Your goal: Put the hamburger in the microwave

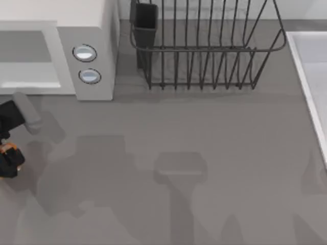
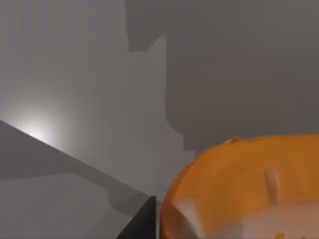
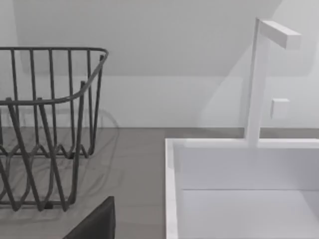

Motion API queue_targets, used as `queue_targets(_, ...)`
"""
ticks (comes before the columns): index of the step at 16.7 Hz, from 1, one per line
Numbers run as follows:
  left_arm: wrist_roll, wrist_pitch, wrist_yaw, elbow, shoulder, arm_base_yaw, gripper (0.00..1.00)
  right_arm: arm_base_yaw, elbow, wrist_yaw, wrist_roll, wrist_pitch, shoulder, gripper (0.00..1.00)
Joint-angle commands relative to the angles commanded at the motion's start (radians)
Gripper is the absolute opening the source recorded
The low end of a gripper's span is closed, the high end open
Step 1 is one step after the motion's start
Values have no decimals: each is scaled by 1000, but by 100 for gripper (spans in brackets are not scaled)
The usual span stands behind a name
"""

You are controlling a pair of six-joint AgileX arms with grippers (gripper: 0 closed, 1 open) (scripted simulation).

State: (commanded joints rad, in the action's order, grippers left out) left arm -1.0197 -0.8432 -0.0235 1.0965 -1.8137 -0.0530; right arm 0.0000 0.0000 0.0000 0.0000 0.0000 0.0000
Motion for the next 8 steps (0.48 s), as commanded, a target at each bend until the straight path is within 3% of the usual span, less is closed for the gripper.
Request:
queue_targets(5,4,-234,0,143,82,2,0,0,0,0,0,0,0,100)
queue_targets(8,6,-279,0,177,105,3,0,0,0,0,0,0,0,100)
